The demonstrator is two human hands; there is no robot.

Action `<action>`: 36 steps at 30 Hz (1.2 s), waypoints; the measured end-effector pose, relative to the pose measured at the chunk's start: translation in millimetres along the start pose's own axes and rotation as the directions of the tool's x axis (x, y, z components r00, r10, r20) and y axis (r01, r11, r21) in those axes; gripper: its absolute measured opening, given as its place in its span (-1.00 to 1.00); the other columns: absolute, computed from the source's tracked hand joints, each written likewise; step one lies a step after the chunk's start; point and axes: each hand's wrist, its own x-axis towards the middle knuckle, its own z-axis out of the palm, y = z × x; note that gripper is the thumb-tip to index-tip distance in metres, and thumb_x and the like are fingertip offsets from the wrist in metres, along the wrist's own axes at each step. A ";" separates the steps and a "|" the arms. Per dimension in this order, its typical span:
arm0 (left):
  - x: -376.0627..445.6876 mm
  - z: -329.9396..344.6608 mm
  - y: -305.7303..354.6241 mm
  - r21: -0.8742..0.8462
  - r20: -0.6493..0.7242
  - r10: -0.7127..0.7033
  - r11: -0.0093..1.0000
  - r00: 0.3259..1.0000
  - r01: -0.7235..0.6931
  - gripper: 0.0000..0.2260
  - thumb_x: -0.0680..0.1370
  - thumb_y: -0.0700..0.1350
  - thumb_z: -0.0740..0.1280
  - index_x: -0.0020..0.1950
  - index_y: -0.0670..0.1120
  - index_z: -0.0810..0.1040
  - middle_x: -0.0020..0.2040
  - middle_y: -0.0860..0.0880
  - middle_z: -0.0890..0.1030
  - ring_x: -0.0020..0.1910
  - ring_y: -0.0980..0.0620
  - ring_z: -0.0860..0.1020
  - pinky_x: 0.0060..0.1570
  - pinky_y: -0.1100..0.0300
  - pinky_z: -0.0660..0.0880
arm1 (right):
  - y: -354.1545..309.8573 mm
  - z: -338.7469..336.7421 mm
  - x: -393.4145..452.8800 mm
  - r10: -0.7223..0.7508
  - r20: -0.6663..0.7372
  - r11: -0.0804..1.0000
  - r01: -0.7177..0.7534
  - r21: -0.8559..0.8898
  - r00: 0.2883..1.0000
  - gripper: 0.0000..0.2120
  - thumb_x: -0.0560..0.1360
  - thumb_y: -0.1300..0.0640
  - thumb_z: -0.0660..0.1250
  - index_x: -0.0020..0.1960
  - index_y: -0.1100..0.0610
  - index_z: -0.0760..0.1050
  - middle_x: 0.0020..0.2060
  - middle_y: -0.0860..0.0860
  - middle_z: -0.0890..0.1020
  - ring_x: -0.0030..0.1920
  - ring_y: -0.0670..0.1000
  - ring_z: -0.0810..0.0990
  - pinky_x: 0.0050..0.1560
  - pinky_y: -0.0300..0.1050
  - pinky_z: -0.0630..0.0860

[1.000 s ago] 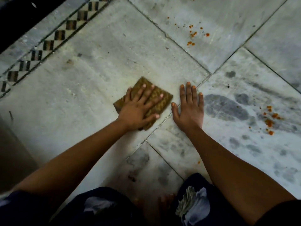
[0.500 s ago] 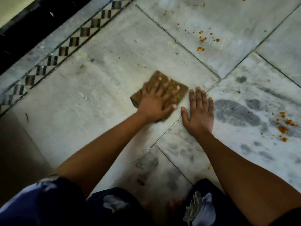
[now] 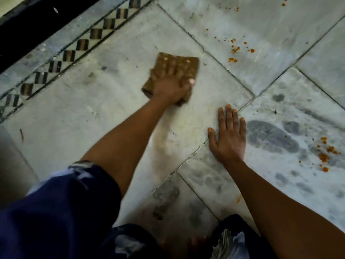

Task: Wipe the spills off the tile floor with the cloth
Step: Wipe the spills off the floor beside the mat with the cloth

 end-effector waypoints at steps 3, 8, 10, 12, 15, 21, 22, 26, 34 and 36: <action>-29.5 17.3 46.2 0.067 0.013 0.197 0.978 0.980 -0.197 -0.44 0.55 0.28 -0.02 0.52 0.19 -0.06 0.56 -0.03 -0.11 0.52 -0.12 -0.15 0.38 -0.34 -0.17 | 0.3 0.9 0.0 0.004 0.014 1.000 -0.004 0.006 1.000 -0.37 0.53 -0.14 -0.07 0.51 0.16 0.06 0.51 0.13 0.08 0.51 0.10 0.03 0.46 0.06 -0.11; -94.1 37.8 -6.2 0.096 -0.053 0.396 0.916 0.917 -0.390 -0.45 0.51 0.28 -0.10 0.50 0.19 0.04 0.55 -0.03 0.06 0.52 -0.09 0.01 0.39 -0.20 -0.11 | 1.1 1.8 -0.8 0.007 0.011 1.000 -0.007 0.000 1.000 -0.37 0.53 -0.13 -0.08 0.51 0.17 0.07 0.50 0.14 0.09 0.50 0.11 0.04 0.46 0.05 -0.15; -94.6 33.8 -41.1 0.083 -0.083 0.269 0.961 0.959 -0.263 -0.46 0.50 0.29 -0.12 0.47 0.22 -0.04 0.55 -0.02 0.04 0.52 -0.09 -0.02 0.40 -0.23 -0.10 | 1.2 2.0 -2.1 0.005 0.007 1.000 -0.005 0.004 1.000 -0.38 0.54 -0.12 -0.09 0.52 0.16 0.03 0.51 0.13 0.07 0.51 0.10 0.03 0.46 0.04 -0.15; -81.1 24.1 -60.2 0.045 -0.102 0.102 0.994 0.989 -0.098 -0.44 0.48 0.31 -0.13 0.47 0.24 -0.07 0.56 0.00 0.00 0.53 -0.08 -0.06 0.39 -0.25 -0.11 | 1.1 1.1 -2.5 0.005 0.006 1.000 -0.005 0.008 1.000 -0.38 0.54 -0.12 -0.09 0.52 0.16 0.03 0.51 0.13 0.07 0.50 0.11 0.03 0.46 0.04 -0.14; -47.2 9.9 -57.8 -0.047 -0.084 -0.096 0.995 0.992 0.092 -0.45 0.54 0.31 -0.02 0.50 0.24 -0.04 0.56 -0.01 -0.07 0.53 -0.09 -0.14 0.39 -0.27 -0.16 | 0.4 -0.4 -3.3 0.003 0.017 1.000 -0.003 0.016 1.000 -0.37 0.54 -0.13 -0.10 0.52 0.15 0.03 0.51 0.13 0.07 0.51 0.11 0.02 0.46 0.04 -0.16; -90.2 19.9 -43.6 0.070 -0.038 0.207 0.976 0.978 -0.204 -0.35 0.42 0.37 -0.11 0.50 0.22 -0.01 0.56 0.01 -0.03 0.53 -0.10 -0.07 0.36 -0.26 -0.10 | -1.9 -2.1 -3.0 0.004 0.038 1.000 -0.005 0.020 0.999 -0.35 0.52 -0.14 -0.14 0.52 0.15 0.01 0.52 0.12 0.04 0.51 0.10 -0.01 0.48 0.06 -0.14; -108.0 26.3 -48.6 0.077 -0.038 0.248 0.967 0.968 -0.244 -0.36 0.43 0.36 -0.10 0.49 0.21 0.00 0.56 0.01 0.00 0.52 -0.09 -0.04 0.36 -0.25 -0.08 | -1.4 -1.9 -2.9 0.005 0.040 1.000 -0.005 0.018 0.999 -0.35 0.52 -0.15 -0.15 0.53 0.15 0.00 0.52 0.12 0.04 0.51 0.10 -0.02 0.48 0.06 -0.14; -144.6 30.2 -96.0 0.054 -0.084 0.151 0.988 0.985 -0.147 -0.42 0.47 0.32 -0.06 0.48 0.21 0.04 0.54 0.05 0.08 0.52 -0.03 0.02 0.37 -0.19 0.01 | 0.0 -0.8 -4.1 0.001 0.044 1.000 -0.002 0.013 0.999 -0.35 0.52 -0.16 -0.17 0.53 0.15 -0.02 0.52 0.12 0.02 0.52 0.09 -0.04 0.48 0.06 -0.15; -157.6 24.4 -96.0 -0.124 -0.165 0.013 0.992 0.986 -0.034 -0.47 0.52 0.19 -0.02 0.43 0.05 0.33 0.48 -0.03 0.27 0.49 -0.11 0.17 0.38 -0.16 0.03 | -2.1 -8.0 -4.1 0.020 0.116 0.999 -0.024 0.027 0.993 -0.37 0.55 -0.15 -0.21 0.52 0.12 -0.16 0.53 0.08 -0.12 0.51 0.05 -0.17 0.46 0.00 -0.28; -175.7 30.5 -88.3 -0.136 -0.161 0.067 0.987 0.985 -0.089 -0.46 0.51 0.17 -0.05 0.41 0.02 0.37 0.46 -0.05 0.31 0.47 -0.14 0.20 0.37 -0.19 0.03 | -6.7 -12.3 -3.3 0.045 0.151 0.997 -0.054 0.060 0.987 -0.42 0.61 -0.12 -0.16 0.53 0.13 -0.17 0.52 0.08 -0.15 0.51 0.05 -0.20 0.46 0.00 -0.28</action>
